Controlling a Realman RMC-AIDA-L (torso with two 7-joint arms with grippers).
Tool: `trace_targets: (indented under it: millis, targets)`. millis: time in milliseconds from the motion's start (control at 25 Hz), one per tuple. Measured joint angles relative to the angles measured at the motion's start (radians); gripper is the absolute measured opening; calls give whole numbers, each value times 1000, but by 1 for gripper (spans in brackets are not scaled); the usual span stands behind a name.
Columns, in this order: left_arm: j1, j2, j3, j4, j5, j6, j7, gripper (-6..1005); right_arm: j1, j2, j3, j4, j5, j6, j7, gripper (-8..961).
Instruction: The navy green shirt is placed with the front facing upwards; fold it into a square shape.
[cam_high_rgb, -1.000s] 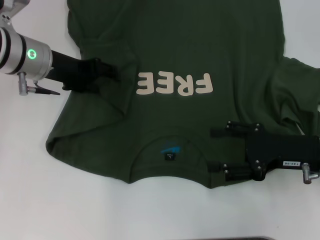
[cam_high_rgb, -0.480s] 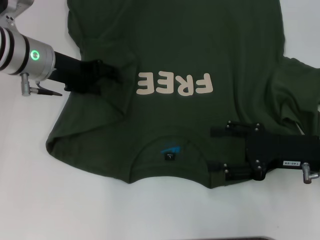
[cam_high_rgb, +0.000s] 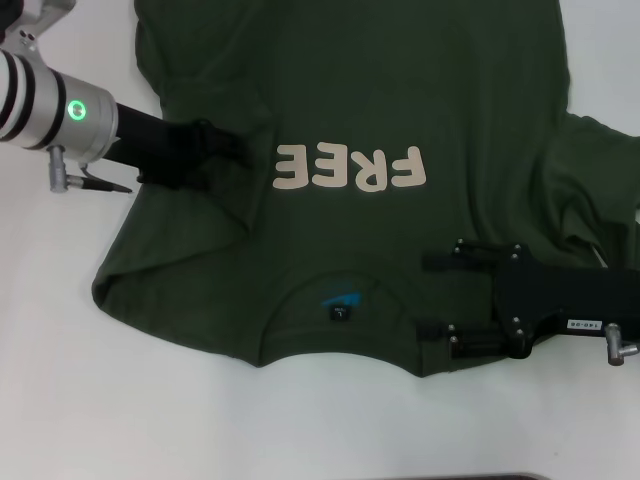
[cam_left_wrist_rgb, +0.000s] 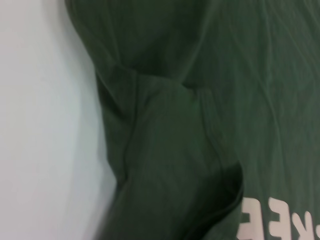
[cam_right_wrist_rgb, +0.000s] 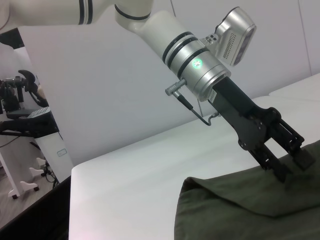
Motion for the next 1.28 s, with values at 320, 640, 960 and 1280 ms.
trace_targets:
  millis: [320, 640, 960, 1280]
  targets:
    - [-11, -13, 10, -1, 0, 22, 3, 735, 0, 0, 1, 0, 0, -1, 0, 873]
    - [2, -9, 9, -45, 14, 19, -2, 736, -1, 0, 1, 0, 0, -3, 0, 873]
    - [4, -10, 38, -58, 23, 22, -2, 731, -1, 1, 1, 0, 0, -4, 0, 873]
    - [5, -12, 50, -59, 34, 20, -5, 725, 0, 0, 2, 0, 0, -5, 0, 873]
